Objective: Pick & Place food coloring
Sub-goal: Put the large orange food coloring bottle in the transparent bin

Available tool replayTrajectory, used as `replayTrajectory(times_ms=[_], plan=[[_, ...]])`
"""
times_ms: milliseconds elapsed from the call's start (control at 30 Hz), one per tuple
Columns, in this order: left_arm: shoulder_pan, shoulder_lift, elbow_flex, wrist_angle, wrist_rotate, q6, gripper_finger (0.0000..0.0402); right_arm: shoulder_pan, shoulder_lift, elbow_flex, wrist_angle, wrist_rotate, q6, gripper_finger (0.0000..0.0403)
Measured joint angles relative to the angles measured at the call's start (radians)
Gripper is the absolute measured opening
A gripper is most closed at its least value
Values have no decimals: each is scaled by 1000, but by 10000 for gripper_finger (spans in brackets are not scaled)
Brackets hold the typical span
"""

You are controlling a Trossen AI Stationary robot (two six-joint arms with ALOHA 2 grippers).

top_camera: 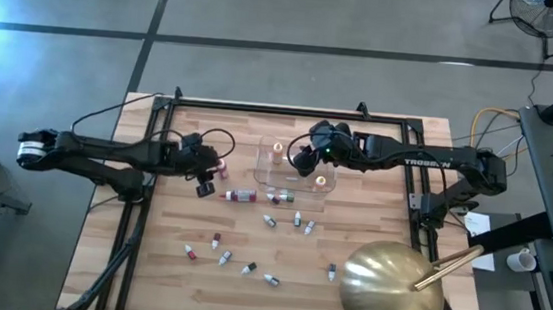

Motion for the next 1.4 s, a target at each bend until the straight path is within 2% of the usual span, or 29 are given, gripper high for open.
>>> replayTrajectory(times_ms=[633, 833, 1400], plan=[[56, 64, -7, 122, 7, 2, 126, 0, 0, 0, 4, 17, 7, 192], [57, 64, -7, 111, -114, 9, 126, 0, 0, 0, 4, 17, 7, 192], [56, 52, 16, -3, -61, -47, 126, 0, 0, -21, 5, 17, 9, 192]])
